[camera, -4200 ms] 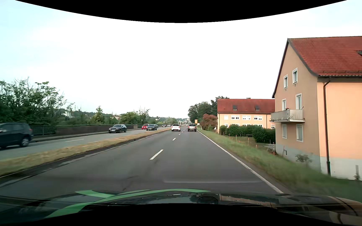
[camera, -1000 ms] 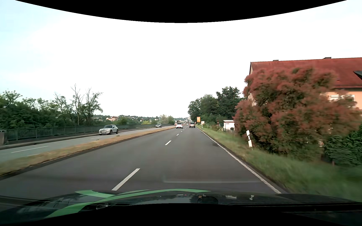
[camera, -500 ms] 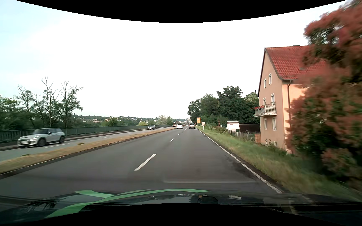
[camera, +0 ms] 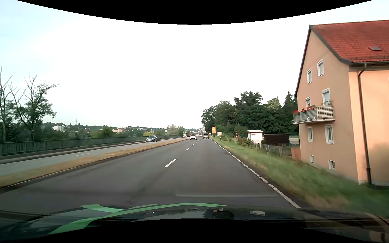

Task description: Follow the waypoints while adhering to traffic rules and regulations

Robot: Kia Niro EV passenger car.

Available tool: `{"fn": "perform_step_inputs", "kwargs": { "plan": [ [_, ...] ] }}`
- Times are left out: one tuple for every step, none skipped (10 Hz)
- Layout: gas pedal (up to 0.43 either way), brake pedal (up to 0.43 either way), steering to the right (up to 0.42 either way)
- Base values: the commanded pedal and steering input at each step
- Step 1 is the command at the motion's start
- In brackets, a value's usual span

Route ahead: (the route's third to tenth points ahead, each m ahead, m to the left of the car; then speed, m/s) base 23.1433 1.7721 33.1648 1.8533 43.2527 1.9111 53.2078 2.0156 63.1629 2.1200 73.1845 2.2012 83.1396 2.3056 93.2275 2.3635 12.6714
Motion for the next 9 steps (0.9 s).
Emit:
{"fn": "perform_step_inputs", "kwargs": {
  "plan": [
    [0.13,0.0,-0.003],
    [0.13,0.0,-0.003],
    [0.13,0.0,-0.003],
    [0.13,0.0,-0.003],
    [0.13,0.0,-0.003],
    [0.13,0.0,-0.003],
    [0.13,0.0,-0.003],
    [0.13,0.0,-0.003],
    [0.13,0.0,-0.003]
  ]
}}
